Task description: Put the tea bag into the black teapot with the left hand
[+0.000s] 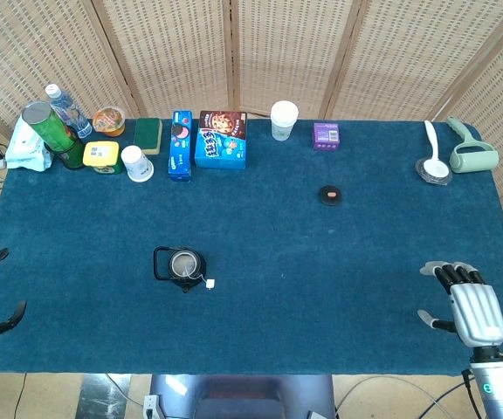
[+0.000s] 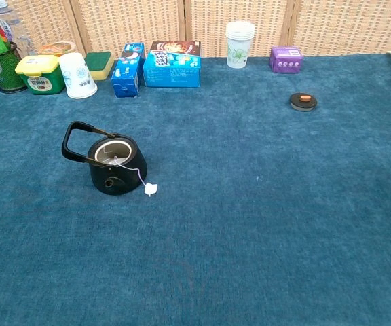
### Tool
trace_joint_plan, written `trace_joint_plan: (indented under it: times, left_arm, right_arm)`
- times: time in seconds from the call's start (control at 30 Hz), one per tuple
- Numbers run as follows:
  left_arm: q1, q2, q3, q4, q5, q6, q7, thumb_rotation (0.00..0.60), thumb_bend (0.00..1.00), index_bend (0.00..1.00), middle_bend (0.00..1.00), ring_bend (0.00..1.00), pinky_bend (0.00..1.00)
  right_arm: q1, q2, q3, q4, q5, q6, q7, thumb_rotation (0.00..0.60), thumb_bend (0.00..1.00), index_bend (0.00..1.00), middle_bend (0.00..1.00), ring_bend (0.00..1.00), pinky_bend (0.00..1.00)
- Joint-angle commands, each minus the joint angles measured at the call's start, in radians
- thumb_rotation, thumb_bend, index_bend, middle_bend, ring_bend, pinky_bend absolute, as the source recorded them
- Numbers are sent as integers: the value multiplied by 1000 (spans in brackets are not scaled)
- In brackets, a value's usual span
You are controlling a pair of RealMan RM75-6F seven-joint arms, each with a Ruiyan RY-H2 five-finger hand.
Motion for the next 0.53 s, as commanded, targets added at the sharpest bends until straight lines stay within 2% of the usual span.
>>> trace_joint_plan:
  times: [0.03, 0.37, 0.53]
  left_arm:
    - [4, 2, -6, -2, 5, -9, 0, 600, 407, 0, 112, 48, 268]
    - [14, -1, -44, -4, 10, -41, 9, 600, 406, 0, 112, 47, 268]
    - [23, -4, -47, -8, 26, -52, 22, 600, 406, 3, 112, 48, 267]
  right_arm:
    - [1, 0, -2, 0, 0, -1, 1, 600, 99, 311, 289, 275, 202]
    - [2, 2, -5, 1, 9, 3, 2, 600, 100, 311, 289, 275, 202]
    - [2, 2, -10, 2, 10, 3, 4, 600, 99, 311, 289, 275, 201]
